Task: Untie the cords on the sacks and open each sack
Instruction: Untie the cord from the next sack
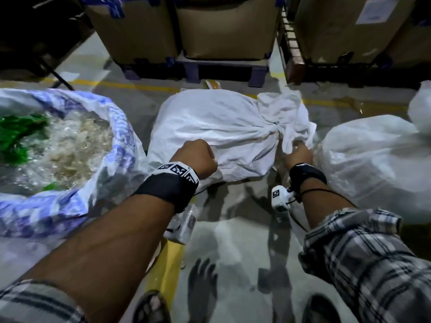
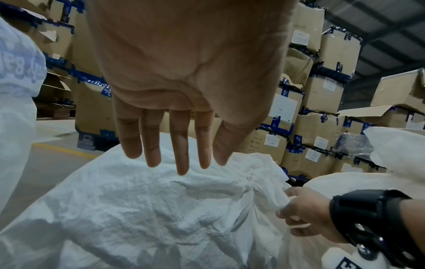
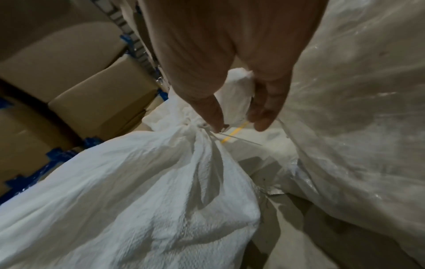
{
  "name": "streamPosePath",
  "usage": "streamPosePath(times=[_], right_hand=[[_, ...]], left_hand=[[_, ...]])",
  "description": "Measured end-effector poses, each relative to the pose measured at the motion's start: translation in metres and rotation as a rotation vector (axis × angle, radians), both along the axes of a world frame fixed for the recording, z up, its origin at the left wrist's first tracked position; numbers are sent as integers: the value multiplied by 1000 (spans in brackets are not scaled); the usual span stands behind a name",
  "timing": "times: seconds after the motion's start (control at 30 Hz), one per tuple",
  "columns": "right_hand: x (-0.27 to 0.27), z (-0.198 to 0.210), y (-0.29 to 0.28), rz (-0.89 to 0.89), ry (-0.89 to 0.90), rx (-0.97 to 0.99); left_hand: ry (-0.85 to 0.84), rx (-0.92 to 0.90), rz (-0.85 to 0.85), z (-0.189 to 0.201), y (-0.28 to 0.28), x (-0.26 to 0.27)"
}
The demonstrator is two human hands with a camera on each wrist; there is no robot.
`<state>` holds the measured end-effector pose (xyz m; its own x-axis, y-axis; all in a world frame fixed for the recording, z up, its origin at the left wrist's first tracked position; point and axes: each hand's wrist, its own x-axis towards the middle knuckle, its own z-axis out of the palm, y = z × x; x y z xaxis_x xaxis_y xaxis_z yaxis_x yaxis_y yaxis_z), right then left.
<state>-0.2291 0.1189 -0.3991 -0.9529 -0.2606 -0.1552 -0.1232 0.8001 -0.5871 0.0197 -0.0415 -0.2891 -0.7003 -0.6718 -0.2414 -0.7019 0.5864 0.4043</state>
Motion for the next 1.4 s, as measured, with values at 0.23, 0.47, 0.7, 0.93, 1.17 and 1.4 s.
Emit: streamPosePath(times=[0.23, 0.47, 0.7, 0.93, 1.17, 1.4], right_hand=[[21, 56, -35, 290, 201, 29], [79, 179, -31, 470, 415, -29], [161, 267, 5, 664, 424, -47], [206, 284, 44, 693, 370, -211], [216, 283, 74, 687, 221, -324], [208, 282, 115, 688, 98, -507]], left_hand=[[-7, -1, 15, 7, -3, 2], [58, -25, -40, 40, 9, 27], [259, -30, -40, 76, 36, 61], [262, -23, -133, 83, 89, 79], [255, -22, -165, 67, 109, 82], [274, -115, -223, 63, 108, 59]])
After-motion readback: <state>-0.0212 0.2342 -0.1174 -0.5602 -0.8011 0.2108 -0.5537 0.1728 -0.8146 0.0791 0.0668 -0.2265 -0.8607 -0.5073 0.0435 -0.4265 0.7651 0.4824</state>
